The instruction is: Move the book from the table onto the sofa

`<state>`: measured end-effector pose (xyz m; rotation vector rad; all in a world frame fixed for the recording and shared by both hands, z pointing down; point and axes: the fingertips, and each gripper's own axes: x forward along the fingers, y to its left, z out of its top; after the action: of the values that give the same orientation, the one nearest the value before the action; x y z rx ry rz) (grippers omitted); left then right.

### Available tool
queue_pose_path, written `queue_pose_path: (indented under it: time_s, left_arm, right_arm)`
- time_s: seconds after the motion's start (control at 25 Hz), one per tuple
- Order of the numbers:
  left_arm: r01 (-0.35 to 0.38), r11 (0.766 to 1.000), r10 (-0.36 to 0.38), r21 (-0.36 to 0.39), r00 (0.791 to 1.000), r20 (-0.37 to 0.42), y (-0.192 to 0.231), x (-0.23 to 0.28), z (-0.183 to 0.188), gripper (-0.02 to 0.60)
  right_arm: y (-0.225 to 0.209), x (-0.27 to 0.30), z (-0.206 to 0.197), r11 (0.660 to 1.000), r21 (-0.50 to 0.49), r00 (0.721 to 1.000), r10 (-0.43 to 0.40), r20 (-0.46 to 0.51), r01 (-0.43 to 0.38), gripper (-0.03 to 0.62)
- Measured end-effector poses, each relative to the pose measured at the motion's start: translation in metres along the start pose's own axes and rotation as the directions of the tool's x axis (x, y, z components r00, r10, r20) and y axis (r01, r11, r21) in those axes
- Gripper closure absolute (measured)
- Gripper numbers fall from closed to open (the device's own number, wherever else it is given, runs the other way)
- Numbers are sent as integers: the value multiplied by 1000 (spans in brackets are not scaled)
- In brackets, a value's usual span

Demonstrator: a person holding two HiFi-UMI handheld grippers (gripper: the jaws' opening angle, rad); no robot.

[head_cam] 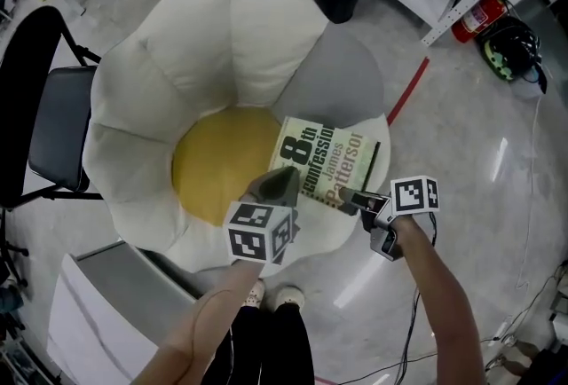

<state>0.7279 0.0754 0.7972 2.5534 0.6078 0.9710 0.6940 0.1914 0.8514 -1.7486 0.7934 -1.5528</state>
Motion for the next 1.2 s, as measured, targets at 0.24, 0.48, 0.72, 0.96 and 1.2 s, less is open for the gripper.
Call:
queue_pose_path:
  time_s: [0.24, 0.48, 0.72, 0.96, 1.2]
  left_arm:
    - [14, 1000, -14, 19, 1000, -11, 5, 10, -10, 571]
    - [16, 1000, -16, 6, 999, -34, 9, 6, -25, 571]
    - [17, 999, -18, -35, 1000, -25, 6, -1, -26, 571]
    - [25, 999, -27, -36, 999, -39, 2, -14, -30, 571]
    - [17, 1000, -18, -22, 999, -50, 1, -30, -28, 571]
  right_arm:
    - [-33, 13, 13, 996, 90, 1000, -26, -1, 26, 424]
    - [-53, 11, 22, 984, 164, 994, -84, 73, 71, 418]
    - [-73, 6, 18, 958, 222, 971, -211, 114, 182, 389]
    - [-88, -15, 10, 933, 245, 942, -304, 142, 264, 368]
    - [-77, -30, -2, 932, 256, 938, -304, 165, 257, 368]
